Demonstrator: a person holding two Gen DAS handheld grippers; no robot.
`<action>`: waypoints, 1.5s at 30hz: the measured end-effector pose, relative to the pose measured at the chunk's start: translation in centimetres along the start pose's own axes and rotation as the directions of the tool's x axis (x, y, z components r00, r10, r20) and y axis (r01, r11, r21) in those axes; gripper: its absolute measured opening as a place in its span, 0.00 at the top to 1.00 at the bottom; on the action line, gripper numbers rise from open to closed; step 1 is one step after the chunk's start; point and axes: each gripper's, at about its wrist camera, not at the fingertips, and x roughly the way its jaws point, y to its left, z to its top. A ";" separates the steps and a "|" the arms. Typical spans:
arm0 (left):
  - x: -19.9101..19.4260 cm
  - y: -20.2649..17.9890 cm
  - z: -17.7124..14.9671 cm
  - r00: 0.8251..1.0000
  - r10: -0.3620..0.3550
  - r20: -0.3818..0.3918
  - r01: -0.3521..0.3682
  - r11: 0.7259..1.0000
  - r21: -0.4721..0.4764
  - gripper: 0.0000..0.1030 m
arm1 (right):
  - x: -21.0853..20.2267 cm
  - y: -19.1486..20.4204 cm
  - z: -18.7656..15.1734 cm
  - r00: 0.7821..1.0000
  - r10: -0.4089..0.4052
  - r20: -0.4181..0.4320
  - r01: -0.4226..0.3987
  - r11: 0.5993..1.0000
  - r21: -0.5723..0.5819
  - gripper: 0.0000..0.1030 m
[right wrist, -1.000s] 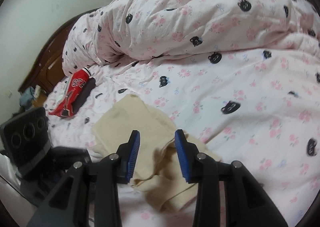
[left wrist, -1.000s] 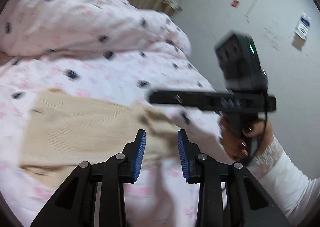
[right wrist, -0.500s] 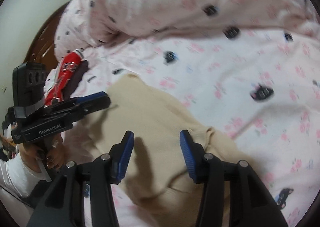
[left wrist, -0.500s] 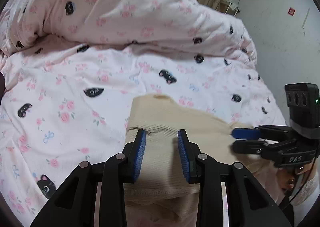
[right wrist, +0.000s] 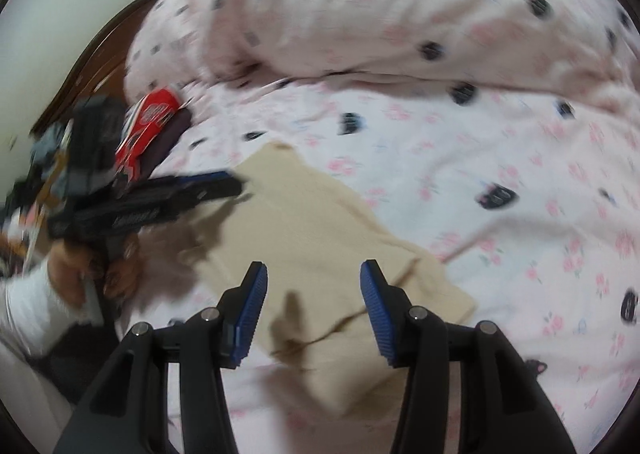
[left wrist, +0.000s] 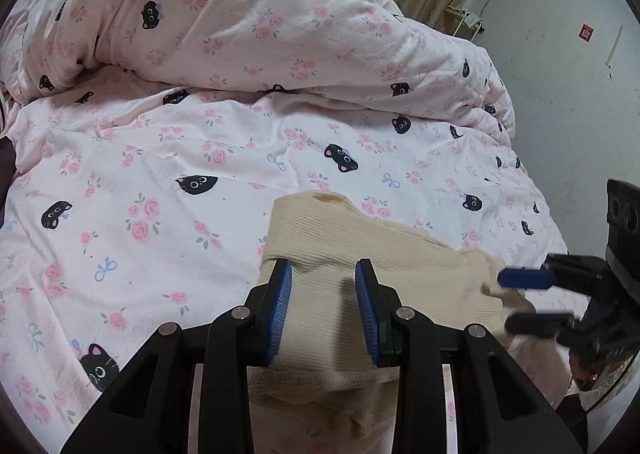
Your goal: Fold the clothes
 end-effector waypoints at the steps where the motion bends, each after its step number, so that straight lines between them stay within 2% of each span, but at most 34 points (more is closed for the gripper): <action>1: -0.2 0.1 0.0 1.000 0.001 0.003 -0.001 1.000 -0.003 0.73 | 0.2 0.8 -0.1 1.000 0.007 -0.015 -0.008 0.999 -0.036 0.52; 4: -0.6 0.6 0.0 1.000 0.006 0.007 -0.006 1.000 -0.008 0.73 | 1.6 1.8 -0.7 0.996 0.005 -0.086 -0.013 0.996 -0.084 0.52; 8: -1.5 1.4 -0.6 1.000 0.005 0.012 -0.005 1.000 -0.030 0.72 | 4.3 1.1 -1.9 0.981 -0.013 -0.195 0.001 0.998 -0.062 0.51; 10: -2.3 1.9 -1.0 1.000 -0.003 0.019 0.004 0.998 -0.055 0.71 | 3.7 1.4 -1.5 0.984 -0.011 -0.179 -0.002 0.997 -0.072 0.51; 13: -3.4 2.9 -1.8 1.000 -0.008 0.028 0.010 0.995 -0.100 0.71 | 1.5 2.0 -0.5 0.994 0.014 -0.108 -0.022 0.997 -0.073 0.51; 15: -3.3 3.3 -2.2 1.000 0.000 0.018 0.002 0.994 -0.111 0.71 | 0.5 2.3 0.7 0.996 0.042 -0.075 -0.048 0.996 -0.070 0.51; 19: -2.3 3.9 -2.9 1.000 -0.018 -0.021 0.015 0.990 -0.137 0.71 | 0.6 3.1 4.1 0.998 0.027 -0.059 -0.033 0.995 -0.099 0.51; 23: -1.8 3.2 -3.0 0.998 -0.053 -0.030 0.049 0.990 -0.135 0.71 | 3.1 4.2 8.1 0.993 -0.013 -0.117 -0.007 0.986 -0.168 0.51; 28: -2.0 2.2 -3.0 0.996 -0.090 -0.029 0.086 0.989 -0.118 0.71 | 6.7 4.8 12.6 0.979 -0.002 -0.204 -0.040 0.979 -0.202 0.51; 35: -2.3 2.9 -2.7 0.990 -0.135 -0.036 0.127 0.976 -0.177 0.72 | 12.0 6.0 15.8 0.947 -0.060 -0.316 -0.029 0.962 -0.270 0.51; 37: -2.2 3.1 -2.7 0.989 -0.145 -0.035 0.135 0.972 -0.194 0.75 | 13.7 6.3 16.2 0.931 -0.081 -0.356 -0.028 0.956 -0.292 0.51; 41: -2.1 3.1 -2.7 0.989 -0.147 -0.036 0.137 0.970 -0.199 0.89 | 16.2 6.4 16.6 0.905 -0.101 -0.414 -0.027 0.956 -0.292 0.55; 45: -2.2 2.8 -2.5 0.989 -0.146 -0.033 0.137 0.972 -0.191 0.92 | 18.2 6.1 16.5 0.869 -0.132 -0.476 -0.010 0.959 -0.285 0.61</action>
